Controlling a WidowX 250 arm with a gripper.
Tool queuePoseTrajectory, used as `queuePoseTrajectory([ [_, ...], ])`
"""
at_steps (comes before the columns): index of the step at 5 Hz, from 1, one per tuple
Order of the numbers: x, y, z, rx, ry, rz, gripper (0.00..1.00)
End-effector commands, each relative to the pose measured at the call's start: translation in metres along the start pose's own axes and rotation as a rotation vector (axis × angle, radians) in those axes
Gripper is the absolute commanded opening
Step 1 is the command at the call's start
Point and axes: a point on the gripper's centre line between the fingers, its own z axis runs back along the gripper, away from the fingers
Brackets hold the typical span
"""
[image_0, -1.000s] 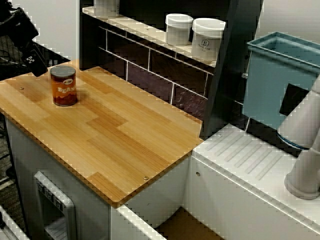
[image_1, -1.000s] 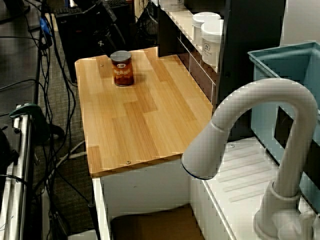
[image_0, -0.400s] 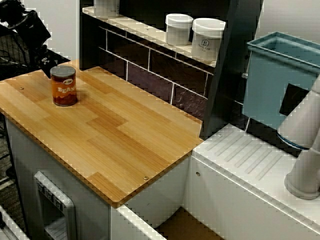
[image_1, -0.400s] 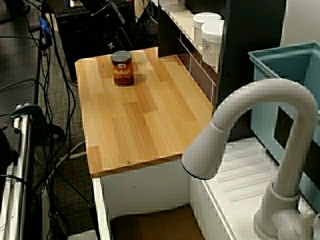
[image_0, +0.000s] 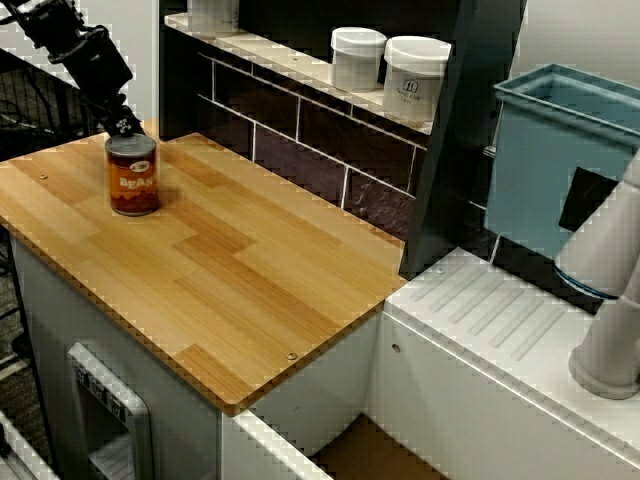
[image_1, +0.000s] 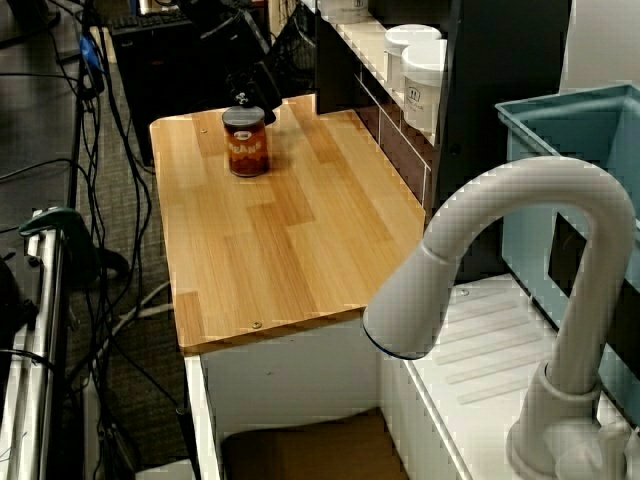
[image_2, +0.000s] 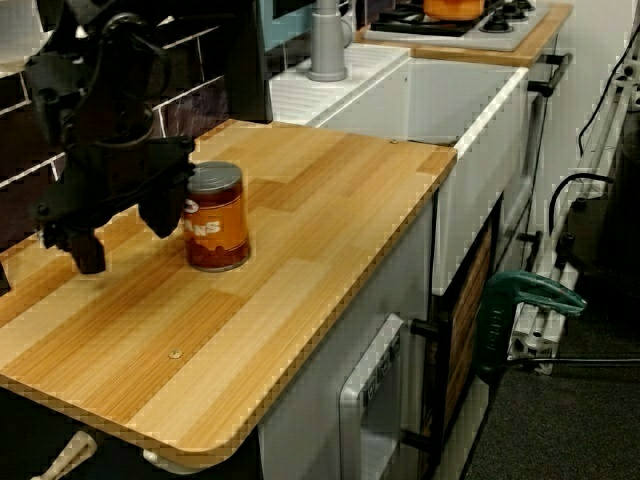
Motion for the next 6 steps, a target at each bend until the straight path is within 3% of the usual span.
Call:
queuePoseTrajectory([
  [1, 0.006, -0.047, 0.006, 0.008, 0.012, -0.096, 1.00],
  [2, 0.009, -0.062, 0.005, -0.006, 0.029, -0.096, 1.00],
  [4, 0.017, -0.078, 0.008, -0.006, 0.023, -0.065, 1.00],
  [6, 0.012, -0.059, 0.027, -0.029, -0.002, -0.055, 1.00],
])
